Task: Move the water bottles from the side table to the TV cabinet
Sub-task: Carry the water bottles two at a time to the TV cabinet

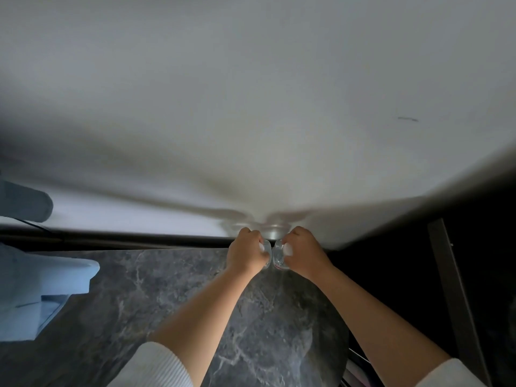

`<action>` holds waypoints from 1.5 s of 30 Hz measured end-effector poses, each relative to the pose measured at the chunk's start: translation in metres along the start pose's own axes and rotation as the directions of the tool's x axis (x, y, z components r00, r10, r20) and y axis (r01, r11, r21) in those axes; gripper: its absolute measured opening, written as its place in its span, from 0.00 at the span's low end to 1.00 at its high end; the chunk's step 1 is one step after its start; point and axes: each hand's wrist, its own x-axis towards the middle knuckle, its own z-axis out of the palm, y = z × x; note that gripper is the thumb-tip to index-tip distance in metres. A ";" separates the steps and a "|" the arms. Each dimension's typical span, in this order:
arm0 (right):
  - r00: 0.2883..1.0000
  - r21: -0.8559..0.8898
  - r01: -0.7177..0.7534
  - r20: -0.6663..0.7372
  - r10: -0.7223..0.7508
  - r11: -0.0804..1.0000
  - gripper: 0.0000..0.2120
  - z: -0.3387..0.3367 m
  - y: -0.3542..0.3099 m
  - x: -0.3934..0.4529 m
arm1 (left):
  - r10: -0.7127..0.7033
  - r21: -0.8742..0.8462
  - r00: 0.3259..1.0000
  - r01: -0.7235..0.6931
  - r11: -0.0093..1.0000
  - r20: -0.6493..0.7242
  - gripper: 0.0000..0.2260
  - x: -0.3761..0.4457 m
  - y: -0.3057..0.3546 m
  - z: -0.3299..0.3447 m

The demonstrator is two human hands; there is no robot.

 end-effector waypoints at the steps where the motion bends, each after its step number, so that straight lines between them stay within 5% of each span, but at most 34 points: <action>1: 1.000 -0.003 -0.003 0.000 0.003 1.000 0.17 0.000 0.000 0.002 | 0.000 0.000 1.000 0.000 1.000 0.001 0.10 0.001 0.000 0.000; 14: 0.996 -0.118 0.005 0.088 0.005 0.993 0.15 0.005 -0.004 0.009 | 0.055 0.021 0.995 -0.057 0.998 0.086 0.17 0.007 -0.003 0.002; 19: 0.989 -0.095 0.009 0.148 0.005 0.995 0.24 -0.003 -0.008 0.007 | 0.098 0.097 0.981 -0.115 0.989 0.165 0.22 0.003 -0.007 -0.009; 27: 0.987 -0.239 0.155 0.077 -0.140 0.959 0.23 -0.035 -0.046 -0.015 | 0.123 0.166 0.985 -0.102 0.981 -0.123 0.13 -0.043 -0.048 -0.062; 31: 0.954 -0.296 0.299 0.070 -0.292 0.907 0.21 -0.036 -0.096 -0.034 | 0.214 0.148 0.914 -0.172 0.974 -0.346 0.08 -0.093 -0.094 -0.096; 39: 0.789 -0.341 0.609 0.166 -0.592 0.716 0.20 0.013 -0.237 -0.085 | -0.041 0.236 0.909 0.151 0.960 -0.414 0.14 -0.210 -0.200 -0.140; 45: 0.656 -0.337 0.752 0.298 -0.694 0.566 0.19 0.085 -0.366 -0.146 | -0.287 0.123 0.810 0.400 0.908 -0.512 0.13 -0.334 -0.308 -0.175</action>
